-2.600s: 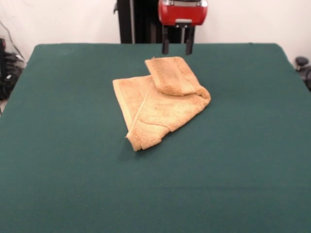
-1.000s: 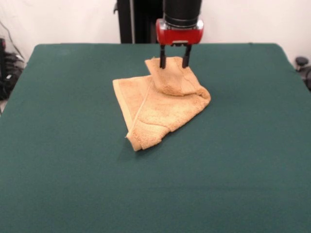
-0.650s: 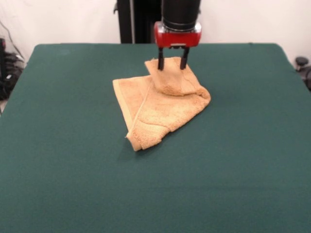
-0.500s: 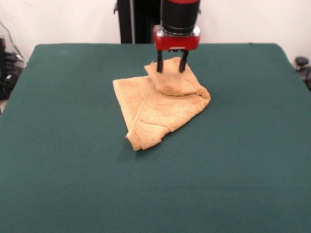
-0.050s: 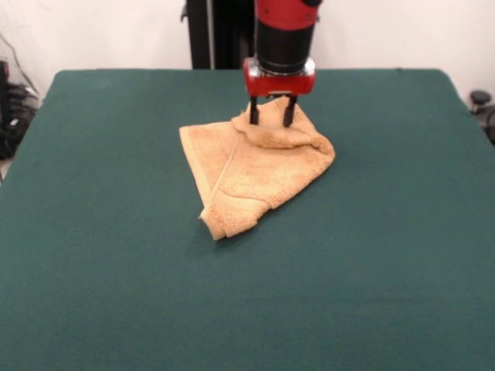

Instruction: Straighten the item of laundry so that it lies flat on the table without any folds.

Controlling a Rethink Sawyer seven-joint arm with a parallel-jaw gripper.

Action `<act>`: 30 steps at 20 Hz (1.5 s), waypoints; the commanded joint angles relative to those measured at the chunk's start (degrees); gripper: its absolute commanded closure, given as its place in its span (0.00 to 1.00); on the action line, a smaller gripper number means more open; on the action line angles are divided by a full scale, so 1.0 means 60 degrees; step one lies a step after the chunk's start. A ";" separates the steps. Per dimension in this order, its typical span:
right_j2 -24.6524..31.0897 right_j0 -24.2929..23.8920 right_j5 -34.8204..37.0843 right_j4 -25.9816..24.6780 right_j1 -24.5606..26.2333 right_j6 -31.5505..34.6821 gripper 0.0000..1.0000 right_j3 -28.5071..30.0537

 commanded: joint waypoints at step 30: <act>0.0849 -0.1458 0.0175 -0.0683 -0.0440 0.0411 0.00 0.0222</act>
